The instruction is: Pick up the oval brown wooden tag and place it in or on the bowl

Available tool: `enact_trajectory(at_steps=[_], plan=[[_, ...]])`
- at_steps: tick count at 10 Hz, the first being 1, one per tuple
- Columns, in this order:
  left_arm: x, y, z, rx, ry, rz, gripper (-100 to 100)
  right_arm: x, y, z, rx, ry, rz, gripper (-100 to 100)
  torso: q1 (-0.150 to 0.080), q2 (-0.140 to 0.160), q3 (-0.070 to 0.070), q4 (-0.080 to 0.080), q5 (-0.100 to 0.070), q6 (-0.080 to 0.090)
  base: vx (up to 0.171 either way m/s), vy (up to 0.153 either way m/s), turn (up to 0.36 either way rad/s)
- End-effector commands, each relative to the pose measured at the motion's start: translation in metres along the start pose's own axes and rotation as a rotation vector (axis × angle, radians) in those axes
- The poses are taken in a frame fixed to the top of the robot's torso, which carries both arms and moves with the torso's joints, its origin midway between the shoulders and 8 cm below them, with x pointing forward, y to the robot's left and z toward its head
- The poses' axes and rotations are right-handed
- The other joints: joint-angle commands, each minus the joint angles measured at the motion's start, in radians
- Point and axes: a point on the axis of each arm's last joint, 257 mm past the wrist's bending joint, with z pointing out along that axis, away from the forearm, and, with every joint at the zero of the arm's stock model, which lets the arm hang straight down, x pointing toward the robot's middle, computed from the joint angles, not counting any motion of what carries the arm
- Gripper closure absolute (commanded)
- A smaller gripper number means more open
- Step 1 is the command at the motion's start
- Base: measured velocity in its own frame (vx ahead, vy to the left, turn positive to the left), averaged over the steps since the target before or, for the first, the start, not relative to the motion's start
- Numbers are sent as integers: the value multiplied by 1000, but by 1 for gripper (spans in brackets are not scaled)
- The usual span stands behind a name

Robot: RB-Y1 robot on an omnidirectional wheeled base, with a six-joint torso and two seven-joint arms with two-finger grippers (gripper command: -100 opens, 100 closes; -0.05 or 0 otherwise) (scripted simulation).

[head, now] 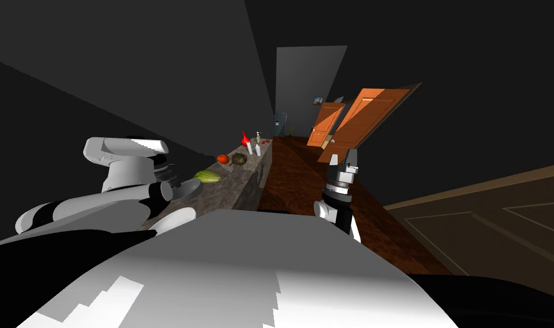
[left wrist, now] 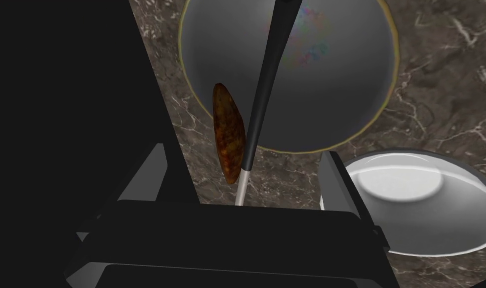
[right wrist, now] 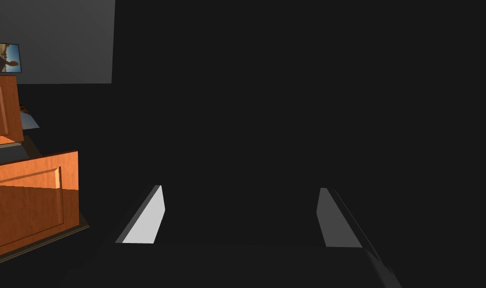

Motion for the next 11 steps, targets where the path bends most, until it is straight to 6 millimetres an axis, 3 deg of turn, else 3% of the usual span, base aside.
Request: enact_trajectory(at_steps=[1, 2, 5, 7, 8, 11], plan=[[0, 0, 0, 0, 0, 0, 0, 0, 0, 0, 0, 0, 0, 0, 0, 0, 0, 0, 0, 0, 0, 0, 0], [-7, -7, -16, 1, 2, -8, -100, 0, 0, 0, 0, 0, 0, 0, 0, 0, 0, 0, 0, 0, -12, -2, -53], [-22, -19, -49, 1, 6, -25, -100, 0, 0, 0, 0, 0, 0, 0, 0, 2, 1, 1, 0, 0, -27, 1, -54], [-22, -19, -48, 4, 8, -25, -100, 0, 0, 0, 0, 0, 0, 0, 0, 2, 1, 1, 0, 0, -15, -2, -17], [-23, -19, -49, 2, 7, -25, 0, 0, 0, 0, 0, 0, 0, 0, 0, 1, 1, 0, 0, 0, 0, 0, 0], [-23, -19, -49, 2, 7, -25, 0, 0, 0, 0, 0, 0, 0, 0, 0, 0, 0, 0, 0, 0, 0, 0, 0]])
